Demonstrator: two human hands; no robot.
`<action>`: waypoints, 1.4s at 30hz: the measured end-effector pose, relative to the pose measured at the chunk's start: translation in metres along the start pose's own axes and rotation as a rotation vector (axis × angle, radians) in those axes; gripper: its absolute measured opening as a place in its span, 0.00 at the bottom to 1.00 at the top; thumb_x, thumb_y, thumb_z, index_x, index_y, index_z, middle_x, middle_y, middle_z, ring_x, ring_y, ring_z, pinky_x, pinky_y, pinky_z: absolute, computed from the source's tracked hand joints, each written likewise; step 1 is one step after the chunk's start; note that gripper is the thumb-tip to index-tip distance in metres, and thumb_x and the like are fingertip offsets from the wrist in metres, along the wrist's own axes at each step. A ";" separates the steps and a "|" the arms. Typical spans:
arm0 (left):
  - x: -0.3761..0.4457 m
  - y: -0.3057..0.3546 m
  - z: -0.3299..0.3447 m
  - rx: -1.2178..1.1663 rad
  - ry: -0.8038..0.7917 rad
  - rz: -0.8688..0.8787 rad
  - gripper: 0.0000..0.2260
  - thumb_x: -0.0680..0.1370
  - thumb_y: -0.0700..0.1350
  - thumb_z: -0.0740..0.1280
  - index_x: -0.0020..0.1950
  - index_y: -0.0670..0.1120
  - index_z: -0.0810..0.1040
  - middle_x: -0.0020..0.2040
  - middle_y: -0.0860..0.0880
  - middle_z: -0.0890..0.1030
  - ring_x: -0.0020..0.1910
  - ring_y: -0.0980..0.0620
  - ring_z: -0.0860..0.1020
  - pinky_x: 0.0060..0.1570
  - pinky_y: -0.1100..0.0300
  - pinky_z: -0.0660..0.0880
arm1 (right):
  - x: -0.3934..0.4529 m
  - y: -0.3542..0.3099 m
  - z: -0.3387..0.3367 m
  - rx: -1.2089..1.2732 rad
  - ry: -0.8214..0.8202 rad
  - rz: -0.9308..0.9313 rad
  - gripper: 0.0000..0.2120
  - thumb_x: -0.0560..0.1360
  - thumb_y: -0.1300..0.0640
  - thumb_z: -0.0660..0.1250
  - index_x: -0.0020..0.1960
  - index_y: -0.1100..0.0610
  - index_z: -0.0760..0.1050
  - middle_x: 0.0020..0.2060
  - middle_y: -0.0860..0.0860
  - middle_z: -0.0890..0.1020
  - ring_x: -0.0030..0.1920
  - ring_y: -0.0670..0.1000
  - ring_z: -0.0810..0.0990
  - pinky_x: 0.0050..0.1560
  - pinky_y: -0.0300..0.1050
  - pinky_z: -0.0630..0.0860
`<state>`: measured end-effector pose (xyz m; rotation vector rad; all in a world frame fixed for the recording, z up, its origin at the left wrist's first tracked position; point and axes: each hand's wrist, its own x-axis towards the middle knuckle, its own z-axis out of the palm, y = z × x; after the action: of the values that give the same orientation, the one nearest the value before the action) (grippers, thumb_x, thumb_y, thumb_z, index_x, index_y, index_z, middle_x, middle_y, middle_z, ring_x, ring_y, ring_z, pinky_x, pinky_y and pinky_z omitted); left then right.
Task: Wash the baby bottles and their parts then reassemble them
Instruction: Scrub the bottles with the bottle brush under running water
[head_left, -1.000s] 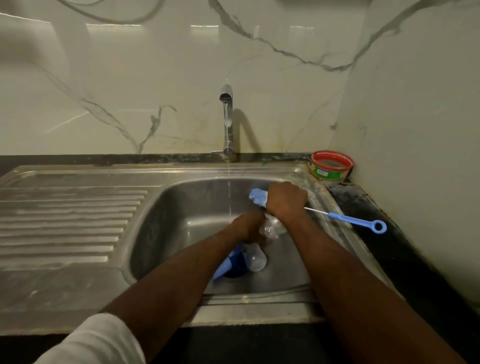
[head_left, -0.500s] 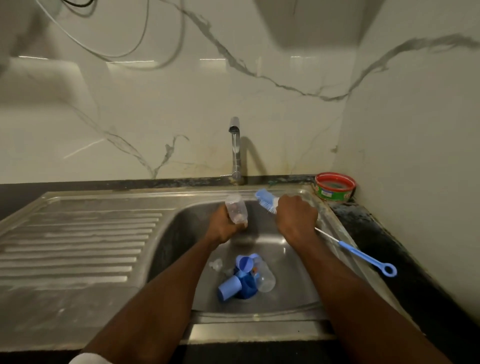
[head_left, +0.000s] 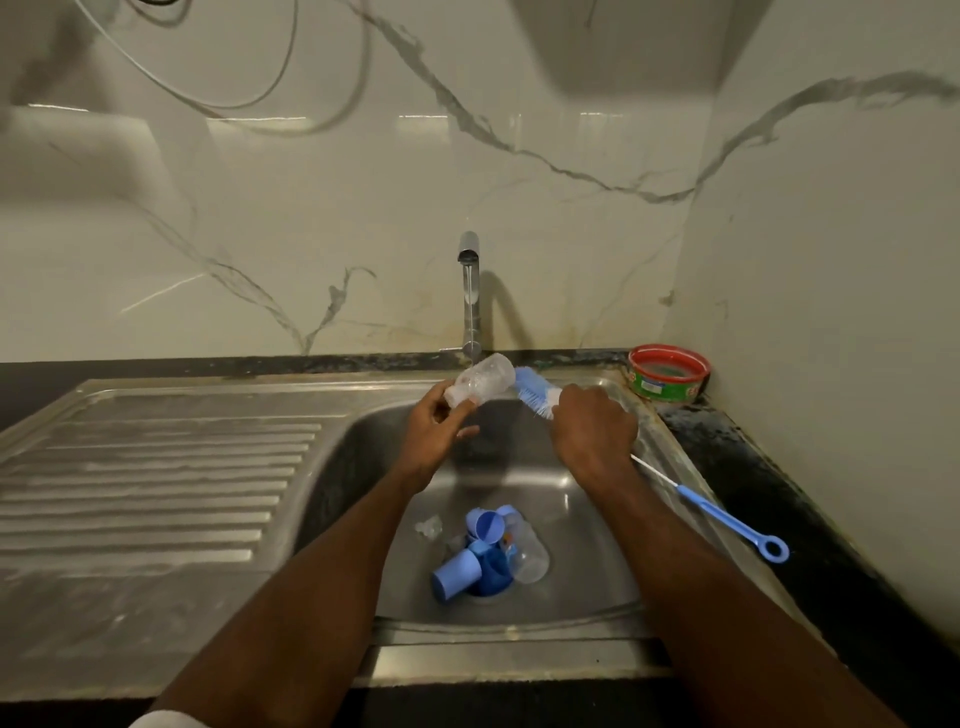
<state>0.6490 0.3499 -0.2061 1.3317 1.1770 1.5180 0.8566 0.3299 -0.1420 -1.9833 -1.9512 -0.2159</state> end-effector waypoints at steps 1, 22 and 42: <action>0.000 0.004 -0.001 -0.024 0.042 0.007 0.18 0.79 0.44 0.71 0.69 0.45 0.76 0.62 0.46 0.82 0.60 0.48 0.82 0.55 0.51 0.82 | 0.000 0.000 0.000 0.002 0.001 -0.002 0.11 0.79 0.53 0.67 0.60 0.53 0.77 0.55 0.54 0.81 0.53 0.56 0.83 0.42 0.46 0.69; -0.003 0.001 0.010 0.445 0.005 -0.051 0.19 0.83 0.58 0.62 0.68 0.48 0.72 0.60 0.48 0.79 0.55 0.49 0.80 0.53 0.51 0.81 | -0.003 0.003 -0.007 0.017 0.005 -0.004 0.12 0.77 0.49 0.67 0.58 0.53 0.79 0.52 0.53 0.82 0.50 0.55 0.82 0.40 0.45 0.69; -0.003 0.014 0.007 0.636 0.158 -0.012 0.33 0.67 0.54 0.82 0.65 0.46 0.72 0.57 0.50 0.76 0.56 0.52 0.76 0.54 0.59 0.75 | -0.009 0.019 -0.016 -0.054 -0.083 -0.107 0.14 0.77 0.48 0.67 0.60 0.52 0.78 0.56 0.53 0.82 0.55 0.56 0.82 0.44 0.45 0.69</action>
<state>0.6562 0.3441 -0.1936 1.6144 1.8679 1.3017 0.8775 0.3164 -0.1330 -1.9512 -2.1280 -0.2180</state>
